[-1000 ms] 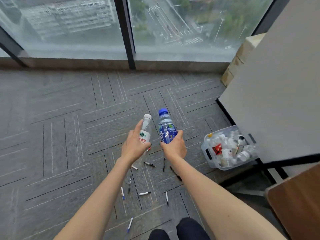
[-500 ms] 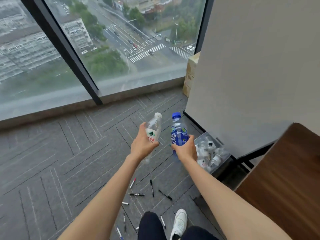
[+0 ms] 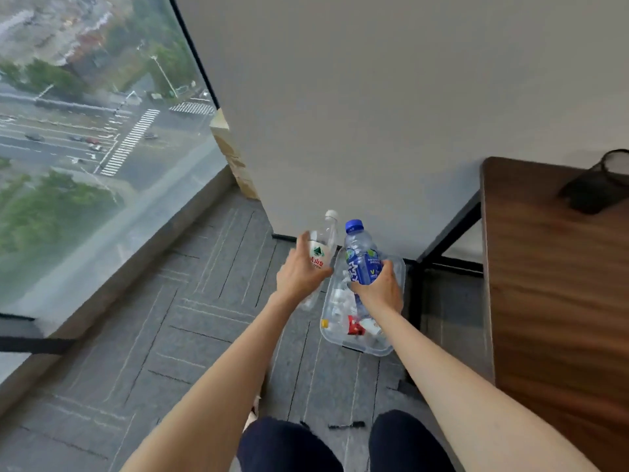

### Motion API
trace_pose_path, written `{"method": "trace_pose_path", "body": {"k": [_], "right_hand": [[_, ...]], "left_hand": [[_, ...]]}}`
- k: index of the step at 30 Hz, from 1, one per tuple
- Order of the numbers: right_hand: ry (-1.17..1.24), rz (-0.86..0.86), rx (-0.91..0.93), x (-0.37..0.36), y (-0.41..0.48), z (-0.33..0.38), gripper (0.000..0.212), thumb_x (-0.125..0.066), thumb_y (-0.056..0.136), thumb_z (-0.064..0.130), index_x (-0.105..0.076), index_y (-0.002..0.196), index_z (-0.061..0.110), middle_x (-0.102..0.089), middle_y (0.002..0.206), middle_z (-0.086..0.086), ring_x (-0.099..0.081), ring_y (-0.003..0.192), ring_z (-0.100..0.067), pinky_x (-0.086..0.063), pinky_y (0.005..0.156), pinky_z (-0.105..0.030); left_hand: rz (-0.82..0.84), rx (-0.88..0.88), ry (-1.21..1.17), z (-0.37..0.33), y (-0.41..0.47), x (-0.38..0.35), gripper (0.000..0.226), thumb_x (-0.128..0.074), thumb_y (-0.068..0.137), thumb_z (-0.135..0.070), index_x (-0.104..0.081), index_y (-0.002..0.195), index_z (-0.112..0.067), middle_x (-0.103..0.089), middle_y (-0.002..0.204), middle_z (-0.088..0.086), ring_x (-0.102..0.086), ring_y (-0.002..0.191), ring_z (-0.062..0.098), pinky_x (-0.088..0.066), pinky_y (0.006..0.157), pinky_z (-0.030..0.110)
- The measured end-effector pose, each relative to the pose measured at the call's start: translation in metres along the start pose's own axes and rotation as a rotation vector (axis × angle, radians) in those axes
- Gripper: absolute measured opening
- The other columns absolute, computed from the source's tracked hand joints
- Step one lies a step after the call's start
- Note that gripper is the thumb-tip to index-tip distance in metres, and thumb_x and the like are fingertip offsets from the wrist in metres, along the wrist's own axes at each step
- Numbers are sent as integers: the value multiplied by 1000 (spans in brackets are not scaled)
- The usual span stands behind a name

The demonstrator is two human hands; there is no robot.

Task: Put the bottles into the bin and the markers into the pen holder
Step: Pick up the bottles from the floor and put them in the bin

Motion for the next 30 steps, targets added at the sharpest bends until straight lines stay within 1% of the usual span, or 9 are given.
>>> {"method": "trace_pose_path", "body": {"k": [3, 7, 12, 18, 21, 23, 25, 28, 30], "right_hand": [[49, -74, -142, -14, 25, -29, 73, -82, 73, 35, -39, 129, 16, -59, 124, -4, -62, 106, -29, -43, 75, -32], [107, -123, -312, -39, 48, -71, 67, -81, 74, 35, -40, 123, 14, -62, 118, -4, -62, 98, -27, -43, 72, -32], [81, -113, -401, -69, 95, -113, 65, -79, 76, 38, -43, 124, 13, -61, 115, -6, -55, 84, -21, -40, 68, -29], [23, -83, -372, -91, 172, -141, 71, -79, 75, 38, -42, 130, 13, -58, 122, -8, -62, 103, -28, -45, 74, -32], [-79, -50, -349, -95, 204, -145, 87, -79, 72, 46, -35, 140, 15, -53, 135, -10, -57, 116, -31, -49, 92, -41], [-210, -18, -311, -99, 213, -149, 103, -78, 73, 50, -21, 151, 16, -37, 152, -11, -44, 134, -33, -40, 107, -45], [-279, -21, -266, -102, 210, -154, 95, -76, 78, 45, -23, 151, 15, -31, 154, -12, -39, 137, -32, -37, 108, -45], [-261, -77, -220, -104, 195, -169, 64, -71, 85, 29, -40, 138, 14, -43, 143, -11, -48, 127, -29, -43, 99, -41], [-268, -87, -208, -105, 185, -179, 52, -68, 87, 20, -44, 133, 14, -46, 137, -9, -53, 120, -28, -46, 93, -38]], "left_hand": [[132, -66, 57, 7, 40, -34, 86, -73, 76, -35, -19, 143, -33, -57, 123, 9, -60, 95, 29, -52, 80, 43], [267, -95, 121, 29, 69, -75, 85, -69, 76, -37, -18, 143, -37, -56, 122, 7, -59, 93, 27, -46, 72, 35], [326, -90, 152, 62, 117, -116, 86, -70, 74, -40, -17, 141, -38, -58, 117, 5, -61, 92, 28, -54, 79, 44], [305, -75, 174, 93, 168, -160, 87, -73, 75, -41, -18, 143, -34, -59, 117, 6, -62, 92, 27, -55, 78, 47], [293, -75, 174, 102, 177, -177, 89, -73, 75, -43, -17, 143, -34, -59, 117, 5, -63, 92, 27, -56, 77, 47], [290, -59, 168, 109, 180, -187, 90, -73, 74, -46, -17, 144, -34, -59, 119, 5, -63, 92, 27, -56, 77, 47], [296, -37, 167, 115, 180, -196, 92, -74, 73, -47, -16, 144, -34, -60, 119, 5, -63, 93, 26, -56, 77, 47], [326, -15, 158, 119, 179, -214, 95, -76, 73, -46, -16, 145, -32, -58, 121, 6, -63, 93, 26, -56, 78, 46], [345, -4, 141, 119, 180, -226, 95, -78, 73, -44, -17, 145, -30, -58, 122, 7, -63, 94, 28, -56, 78, 47]]}}
Point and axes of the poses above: each hand's wrist, its own y-axis towards the middle knuckle, its own x-axis out of the back of the hand, z = x × y, the point moved 10 cm from there along y, towards the middle knuckle
